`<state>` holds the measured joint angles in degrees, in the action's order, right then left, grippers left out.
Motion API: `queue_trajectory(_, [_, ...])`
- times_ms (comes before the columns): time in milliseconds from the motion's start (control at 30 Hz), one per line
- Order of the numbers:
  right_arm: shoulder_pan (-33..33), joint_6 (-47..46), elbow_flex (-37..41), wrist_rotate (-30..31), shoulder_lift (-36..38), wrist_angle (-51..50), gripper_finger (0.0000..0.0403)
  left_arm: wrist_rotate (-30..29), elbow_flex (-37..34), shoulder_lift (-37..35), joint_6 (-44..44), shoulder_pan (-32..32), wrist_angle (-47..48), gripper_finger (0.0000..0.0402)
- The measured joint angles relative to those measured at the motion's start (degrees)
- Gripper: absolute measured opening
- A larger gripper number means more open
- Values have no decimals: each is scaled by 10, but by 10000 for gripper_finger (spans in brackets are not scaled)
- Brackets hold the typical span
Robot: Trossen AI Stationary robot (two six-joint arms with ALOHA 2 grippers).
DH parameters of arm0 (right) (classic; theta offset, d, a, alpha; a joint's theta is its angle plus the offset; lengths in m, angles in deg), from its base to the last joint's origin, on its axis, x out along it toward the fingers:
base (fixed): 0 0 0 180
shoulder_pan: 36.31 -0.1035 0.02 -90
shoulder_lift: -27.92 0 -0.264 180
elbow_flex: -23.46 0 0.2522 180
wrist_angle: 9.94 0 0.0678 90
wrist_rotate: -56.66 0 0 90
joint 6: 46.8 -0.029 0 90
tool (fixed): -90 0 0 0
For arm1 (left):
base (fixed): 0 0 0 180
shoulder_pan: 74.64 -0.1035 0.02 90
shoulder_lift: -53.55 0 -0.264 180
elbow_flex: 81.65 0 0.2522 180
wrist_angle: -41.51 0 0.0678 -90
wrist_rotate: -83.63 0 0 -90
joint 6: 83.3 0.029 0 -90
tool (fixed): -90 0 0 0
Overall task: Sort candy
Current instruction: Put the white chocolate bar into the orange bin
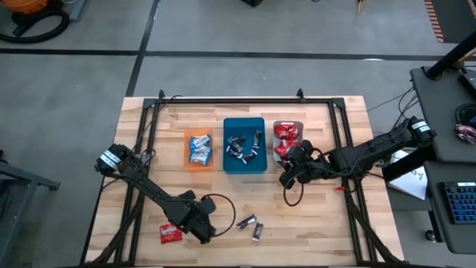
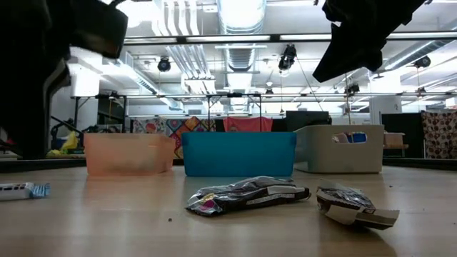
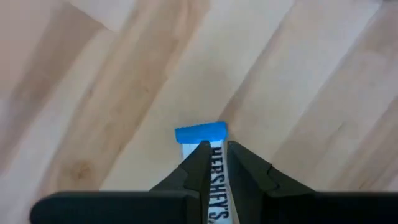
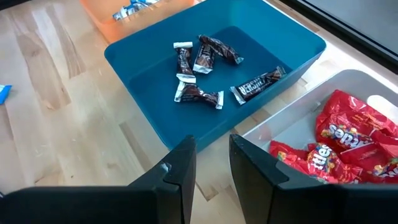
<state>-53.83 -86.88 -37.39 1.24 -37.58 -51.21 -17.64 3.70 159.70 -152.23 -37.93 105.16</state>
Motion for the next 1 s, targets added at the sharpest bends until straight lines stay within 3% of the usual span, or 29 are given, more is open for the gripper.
queue_trajectory(400, [-2,-15,15,0,0,0,89,-63,45,-1,79,18,56,37])
queue_trajectory(567, [-6,-22,18,-1,0,0,89,-157,28,-2,99,83,57,54])
queue_trajectory(767, [-11,-23,18,-1,0,3,89,-277,24,-3,21,168,85,83])
queue_trajectory(1000, [-11,-20,18,0,0,18,89,-311,-18,4,-71,190,60,138])
